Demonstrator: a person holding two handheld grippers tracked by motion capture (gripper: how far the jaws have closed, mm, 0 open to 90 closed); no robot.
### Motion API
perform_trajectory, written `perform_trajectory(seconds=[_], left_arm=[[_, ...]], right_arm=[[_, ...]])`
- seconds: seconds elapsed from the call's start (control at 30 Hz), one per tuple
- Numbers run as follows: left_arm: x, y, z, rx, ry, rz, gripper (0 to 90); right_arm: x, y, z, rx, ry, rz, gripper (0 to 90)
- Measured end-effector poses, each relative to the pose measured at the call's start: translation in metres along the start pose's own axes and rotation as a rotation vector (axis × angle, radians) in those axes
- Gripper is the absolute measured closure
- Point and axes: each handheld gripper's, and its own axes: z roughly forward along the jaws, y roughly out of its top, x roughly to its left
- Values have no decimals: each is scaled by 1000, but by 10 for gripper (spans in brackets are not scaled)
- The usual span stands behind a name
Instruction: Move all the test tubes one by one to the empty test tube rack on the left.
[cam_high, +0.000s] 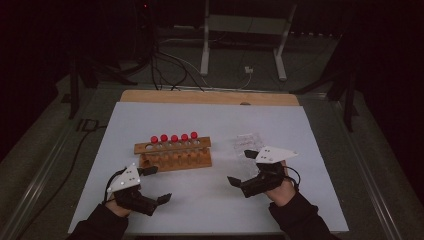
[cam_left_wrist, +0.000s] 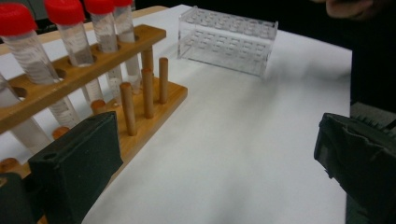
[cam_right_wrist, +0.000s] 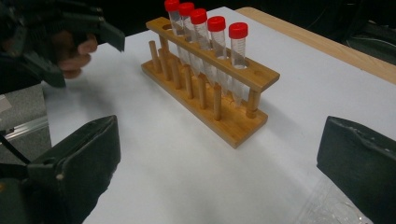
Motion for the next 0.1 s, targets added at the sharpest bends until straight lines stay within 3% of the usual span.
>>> perform_trajectory(seconds=[0.1], left_arm=[[0, 0, 2, -3, -3, 6, 15]], right_arm=[[0, 0, 0, 1, -4, -2, 0]])
